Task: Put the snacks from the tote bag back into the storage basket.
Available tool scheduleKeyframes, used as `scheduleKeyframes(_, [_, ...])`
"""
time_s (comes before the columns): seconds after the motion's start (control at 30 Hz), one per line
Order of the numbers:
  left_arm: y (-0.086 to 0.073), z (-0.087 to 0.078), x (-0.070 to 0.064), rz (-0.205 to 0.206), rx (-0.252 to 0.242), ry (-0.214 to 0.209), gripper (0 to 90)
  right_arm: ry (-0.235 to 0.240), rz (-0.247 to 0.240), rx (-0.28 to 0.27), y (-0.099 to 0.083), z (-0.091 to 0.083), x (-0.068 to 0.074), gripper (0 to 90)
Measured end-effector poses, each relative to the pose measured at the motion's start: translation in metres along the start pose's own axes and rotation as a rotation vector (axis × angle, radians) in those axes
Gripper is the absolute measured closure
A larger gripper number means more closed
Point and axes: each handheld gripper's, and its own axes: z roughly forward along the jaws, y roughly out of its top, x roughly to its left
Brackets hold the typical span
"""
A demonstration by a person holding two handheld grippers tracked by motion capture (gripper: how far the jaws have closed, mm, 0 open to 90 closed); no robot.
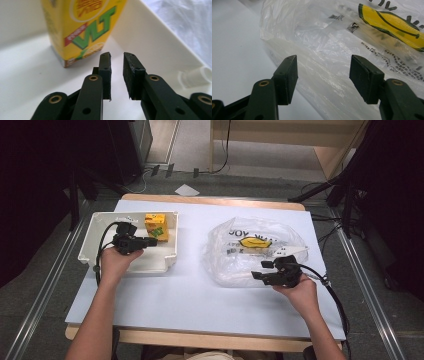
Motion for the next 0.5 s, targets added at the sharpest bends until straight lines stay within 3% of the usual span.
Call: scheduleKeyframes(0.5, [0.006,-0.002,-0.036,0.058,0.035,-0.063,55.1,0.007,0.003,-0.011,0.0,-0.002,-0.001,40.9])
